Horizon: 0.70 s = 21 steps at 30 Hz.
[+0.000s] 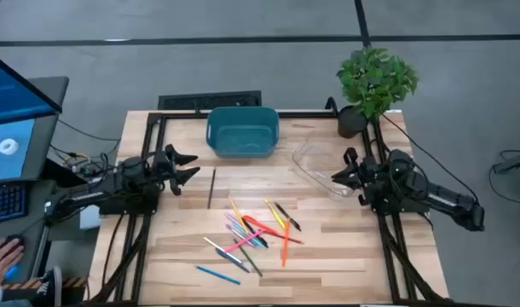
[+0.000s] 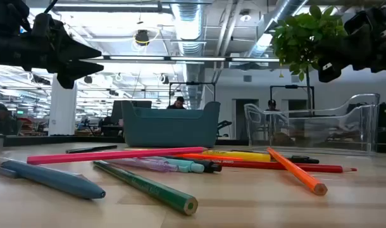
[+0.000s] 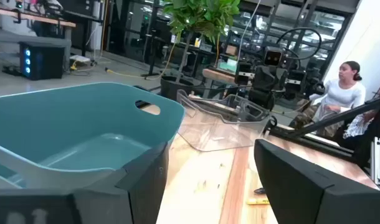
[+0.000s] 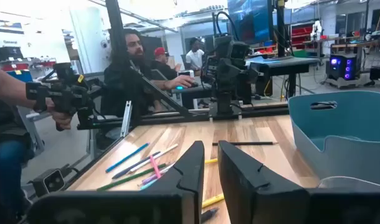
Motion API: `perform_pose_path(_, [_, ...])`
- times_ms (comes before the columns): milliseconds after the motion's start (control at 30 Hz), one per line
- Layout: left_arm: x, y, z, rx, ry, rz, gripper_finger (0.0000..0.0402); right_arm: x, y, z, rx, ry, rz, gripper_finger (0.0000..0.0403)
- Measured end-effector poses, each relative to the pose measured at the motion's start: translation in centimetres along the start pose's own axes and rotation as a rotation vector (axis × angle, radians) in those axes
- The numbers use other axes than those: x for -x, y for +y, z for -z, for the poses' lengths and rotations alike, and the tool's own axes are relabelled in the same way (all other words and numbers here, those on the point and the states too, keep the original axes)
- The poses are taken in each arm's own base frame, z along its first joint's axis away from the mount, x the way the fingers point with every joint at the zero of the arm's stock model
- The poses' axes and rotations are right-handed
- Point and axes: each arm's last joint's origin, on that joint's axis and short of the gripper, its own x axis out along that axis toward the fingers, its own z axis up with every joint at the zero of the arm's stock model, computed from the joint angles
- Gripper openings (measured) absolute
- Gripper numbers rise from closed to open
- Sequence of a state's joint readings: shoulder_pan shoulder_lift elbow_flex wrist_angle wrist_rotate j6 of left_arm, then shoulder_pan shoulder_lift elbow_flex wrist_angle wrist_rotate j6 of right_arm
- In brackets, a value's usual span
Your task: Sort pens & pencils
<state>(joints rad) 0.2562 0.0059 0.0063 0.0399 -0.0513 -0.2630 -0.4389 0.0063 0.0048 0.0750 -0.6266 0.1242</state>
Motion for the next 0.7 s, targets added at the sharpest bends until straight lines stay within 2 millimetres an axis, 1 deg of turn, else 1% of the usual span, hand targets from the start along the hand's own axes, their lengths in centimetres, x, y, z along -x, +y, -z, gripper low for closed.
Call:
perform_pose_path(533, [0.0, 0.0, -0.1, 0.028, -0.006, 0.003, 0.0229, 0.0, 0.0, -0.1, 0.004, -0.006, -0.001, 0.0069])
perform_pose_path(600, [0.0, -0.2, -0.7, 0.084, -0.071, 0.024, 0.0229, 0.0, 0.1, -0.8, 0.033, -0.069, 0.013, 0.0069])
perform_pose_path(667, [0.3, -0.7, -2.5, 0.190, -0.242, 0.090, 0.0229, 0.2, 0.1, -2.2, 0.037, -0.182, 0.070, 0.0069])
perform_pose_path(700, [0.7, -0.9, -3.5, 0.239, -0.335, 0.123, 0.0229, 0.4, 0.3, -3.3, 0.046, -0.268, 0.101, 0.0069])
